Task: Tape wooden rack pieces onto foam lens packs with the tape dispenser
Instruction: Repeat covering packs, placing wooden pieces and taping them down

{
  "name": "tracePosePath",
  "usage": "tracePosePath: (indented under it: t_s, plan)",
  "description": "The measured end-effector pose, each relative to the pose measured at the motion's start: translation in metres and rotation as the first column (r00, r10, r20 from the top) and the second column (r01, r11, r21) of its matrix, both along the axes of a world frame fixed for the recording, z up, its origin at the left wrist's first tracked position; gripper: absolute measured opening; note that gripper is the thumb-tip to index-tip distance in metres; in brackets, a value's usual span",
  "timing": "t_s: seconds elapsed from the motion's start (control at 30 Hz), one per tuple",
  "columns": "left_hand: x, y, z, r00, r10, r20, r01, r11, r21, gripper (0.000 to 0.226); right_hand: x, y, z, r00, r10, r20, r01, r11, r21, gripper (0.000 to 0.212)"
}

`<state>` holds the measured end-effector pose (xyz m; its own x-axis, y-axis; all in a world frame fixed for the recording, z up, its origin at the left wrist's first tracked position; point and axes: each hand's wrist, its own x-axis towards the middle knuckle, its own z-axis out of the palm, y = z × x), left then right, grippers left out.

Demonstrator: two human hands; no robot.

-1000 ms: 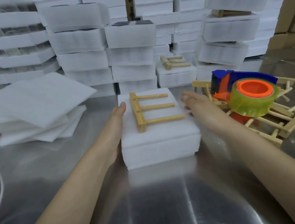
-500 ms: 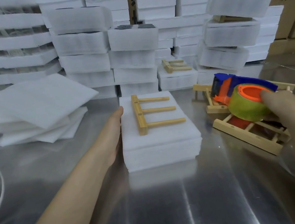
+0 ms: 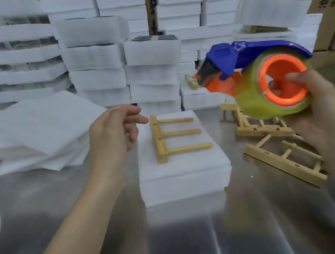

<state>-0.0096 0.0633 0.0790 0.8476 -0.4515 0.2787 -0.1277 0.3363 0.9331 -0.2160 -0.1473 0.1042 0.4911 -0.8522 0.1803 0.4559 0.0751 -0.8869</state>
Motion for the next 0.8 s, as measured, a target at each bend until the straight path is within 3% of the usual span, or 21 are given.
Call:
tracePosePath:
  t_s: [0.13, 0.2, 0.3, 0.43, 0.6, 0.8]
  plan:
    - [-0.016, -0.001, 0.007, 0.974, -0.219, -0.066, 0.222, 0.974, 0.043, 0.048, 0.012, 0.02, -0.005, 0.99, 0.141, -0.005, -0.141, 0.979, -0.147, 0.03]
    - [-0.021, 0.001, 0.011, 0.888, -0.405, -0.218, 0.425, 0.904, 0.048, 0.063, 0.018, 0.024, -0.008, 0.986, 0.168, 0.006, -0.165, 0.972, -0.167, 0.023]
    - [-0.024, 0.004, 0.014, 0.681, -0.629, -0.374, 0.66, 0.749, -0.057, 0.073, 0.023, 0.024, -0.012, 0.983, 0.181, 0.036, -0.171, 0.966, -0.194, 0.031]
    - [-0.027, 0.006, 0.012, 0.579, -0.729, -0.365, 0.737, 0.66, -0.15, 0.061, 0.027, 0.024, -0.018, 0.975, 0.22, 0.009, -0.21, 0.944, -0.255, 0.072]
    - [-0.031, 0.008, 0.011, 0.612, -0.746, -0.263, 0.712, 0.665, -0.227, 0.023, 0.03, 0.024, -0.025, 0.956, 0.292, 0.029, -0.264, 0.899, -0.35, 0.076]
    - [-0.035, 0.006, 0.012, 0.732, -0.666, -0.144, 0.633, 0.743, -0.216, 0.024, 0.032, 0.023, -0.03, 0.941, 0.332, 0.073, -0.289, 0.894, -0.343, 0.061]
